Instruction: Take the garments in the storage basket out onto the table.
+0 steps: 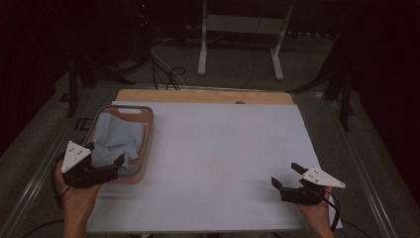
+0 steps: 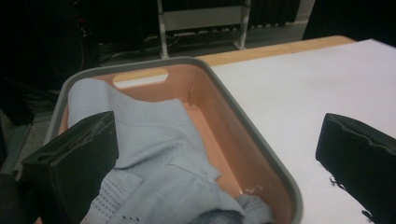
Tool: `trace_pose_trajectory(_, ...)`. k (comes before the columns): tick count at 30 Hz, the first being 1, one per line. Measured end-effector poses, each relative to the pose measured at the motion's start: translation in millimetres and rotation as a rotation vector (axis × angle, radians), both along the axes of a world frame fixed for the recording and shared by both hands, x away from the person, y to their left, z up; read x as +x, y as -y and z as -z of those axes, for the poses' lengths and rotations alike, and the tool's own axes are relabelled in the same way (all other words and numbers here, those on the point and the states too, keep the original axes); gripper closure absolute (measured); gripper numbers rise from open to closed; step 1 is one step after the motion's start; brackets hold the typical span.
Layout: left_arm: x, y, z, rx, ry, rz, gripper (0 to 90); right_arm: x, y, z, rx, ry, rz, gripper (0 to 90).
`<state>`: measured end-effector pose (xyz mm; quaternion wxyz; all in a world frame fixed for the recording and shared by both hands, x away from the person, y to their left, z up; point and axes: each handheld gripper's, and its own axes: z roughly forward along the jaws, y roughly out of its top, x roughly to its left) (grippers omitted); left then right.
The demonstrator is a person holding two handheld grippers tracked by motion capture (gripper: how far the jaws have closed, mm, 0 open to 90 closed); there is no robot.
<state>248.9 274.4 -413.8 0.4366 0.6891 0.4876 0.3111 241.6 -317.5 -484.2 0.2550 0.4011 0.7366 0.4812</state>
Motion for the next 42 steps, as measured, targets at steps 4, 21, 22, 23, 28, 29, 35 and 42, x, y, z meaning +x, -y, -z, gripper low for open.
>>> trace_pose_trajectory(4, 8.6, -0.6, -0.8, 0.021, -0.02, -0.016, 0.3, 0.1, 0.2, 0.1, -0.004, 0.001, -0.005, 7.4)
trace_pose_trajectory(21, 43.5, -11.4, 6.3, 0.063, -0.152, -0.082, 0.4, 0.3, 0.1, 0.5, -0.011, -0.002, -0.005, 7.4)
trace_pose_trajectory(22, 45.6, -12.7, 7.2, 0.062, -0.161, -0.087, 0.4, 0.2, 0.1, 0.4, -0.011, -0.004, -0.004, 7.4)
trace_pose_trajectory(23, 47.7, -14.0, 8.2, 0.059, -0.169, -0.091, 0.4, 0.2, 0.1, 0.4, -0.01, -0.004, -0.004, 7.4)
trace_pose_trajectory(28, 56.5, -17.9, 13.5, 0.068, -0.209, -0.112, 1.2, 0.6, 0.2, 0.7, -0.009, -0.004, -0.009, 7.4)
trace_pose_trajectory(29, 58.1, -18.2, 14.5, 0.069, -0.214, -0.116, 1.2, 0.5, -0.4, 0.8, -0.01, -0.005, -0.002, 7.4)
trace_pose_trajectory(35, 65.5, -21.7, 16.7, 0.086, -0.246, -0.124, 1.3, 0.8, -0.9, 1.2, -0.014, -0.006, 0.001, 7.4)
trace_pose_trajectory(42, 75.1, -26.1, 12.7, 0.075, -0.244, -0.119, 1.8, 1.5, -0.9, 1.8, -0.023, -0.007, 0.0, 7.4)
